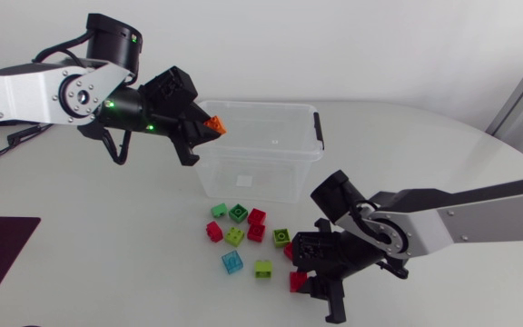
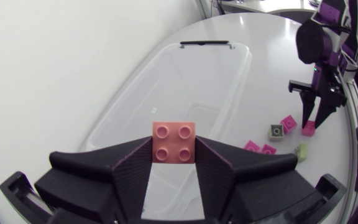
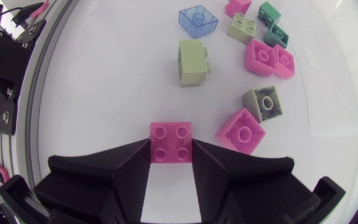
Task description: Pick up the duplo bricks and place them in the container
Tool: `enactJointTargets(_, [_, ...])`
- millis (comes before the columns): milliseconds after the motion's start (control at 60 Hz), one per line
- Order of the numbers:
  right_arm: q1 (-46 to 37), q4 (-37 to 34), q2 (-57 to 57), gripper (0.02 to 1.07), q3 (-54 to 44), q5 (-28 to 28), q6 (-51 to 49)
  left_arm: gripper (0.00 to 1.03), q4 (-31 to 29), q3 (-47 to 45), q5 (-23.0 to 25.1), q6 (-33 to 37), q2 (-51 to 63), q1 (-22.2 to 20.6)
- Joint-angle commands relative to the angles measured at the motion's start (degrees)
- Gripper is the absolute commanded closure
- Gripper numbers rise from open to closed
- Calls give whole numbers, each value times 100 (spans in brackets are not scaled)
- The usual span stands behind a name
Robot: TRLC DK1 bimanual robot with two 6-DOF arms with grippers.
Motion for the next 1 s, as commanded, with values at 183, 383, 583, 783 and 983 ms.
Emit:
enactJointTargets(183, [86,-773,-856,85,-67,122,-110,12,429,692,-682,-887,768,-83])
enactJointTargets(383, [-28,-1467,-1832,85,347,113,-13,6,298,244,-761,-1054,-155,40])
enactJointTargets(583, [-310,-1722,-2236,85,1023,78,180,6,-792,-503,-743,-993,-990,146])
enactJointTargets(783, [-591,-1327,-2166,85,1586,78,567,6,-950,-1593,-743,-1010,-1351,40])
enactJointTargets(983, [-881,-782,-1911,85,2104,86,1015,7,-968,-2200,-743,-1028,-1157,-171])
